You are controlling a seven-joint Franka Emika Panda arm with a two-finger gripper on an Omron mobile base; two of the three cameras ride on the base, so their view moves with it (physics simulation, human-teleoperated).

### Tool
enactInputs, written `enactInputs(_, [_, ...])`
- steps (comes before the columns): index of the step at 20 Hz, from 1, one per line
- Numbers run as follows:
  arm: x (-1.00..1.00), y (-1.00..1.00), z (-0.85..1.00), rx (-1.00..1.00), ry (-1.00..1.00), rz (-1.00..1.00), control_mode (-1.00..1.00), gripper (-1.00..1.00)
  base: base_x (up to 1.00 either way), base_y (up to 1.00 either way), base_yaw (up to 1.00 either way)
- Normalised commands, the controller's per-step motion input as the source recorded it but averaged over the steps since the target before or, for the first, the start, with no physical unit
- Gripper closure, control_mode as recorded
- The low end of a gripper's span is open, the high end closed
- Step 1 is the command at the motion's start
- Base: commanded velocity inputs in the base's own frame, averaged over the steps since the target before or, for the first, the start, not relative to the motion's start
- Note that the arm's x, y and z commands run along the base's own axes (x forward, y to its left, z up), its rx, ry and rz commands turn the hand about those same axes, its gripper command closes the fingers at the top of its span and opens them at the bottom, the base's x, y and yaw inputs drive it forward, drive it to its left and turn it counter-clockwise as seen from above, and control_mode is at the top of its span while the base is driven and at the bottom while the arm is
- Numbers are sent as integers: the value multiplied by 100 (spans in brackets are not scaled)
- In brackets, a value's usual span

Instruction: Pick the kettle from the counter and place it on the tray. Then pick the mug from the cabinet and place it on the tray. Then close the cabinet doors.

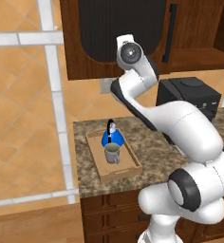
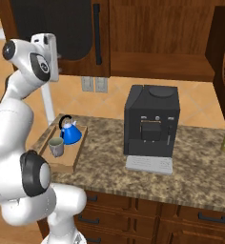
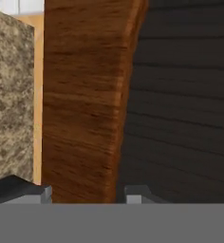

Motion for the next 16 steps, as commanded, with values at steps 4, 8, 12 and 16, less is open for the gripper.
enactInputs(4, [-8, -23, -4, 4, -4, 4, -100, -100, 0, 0, 0])
enactInputs(8, [-75, -35, 11, 0, 0, 1, -100, -100, 0, 0, 0])
enactInputs(12, [-100, -42, 22, 2, 0, 0, -100, -100, 0, 0, 0])
enactInputs(16, [-95, -52, 27, 18, 4, -4, -100, -100, 0, 0, 0])
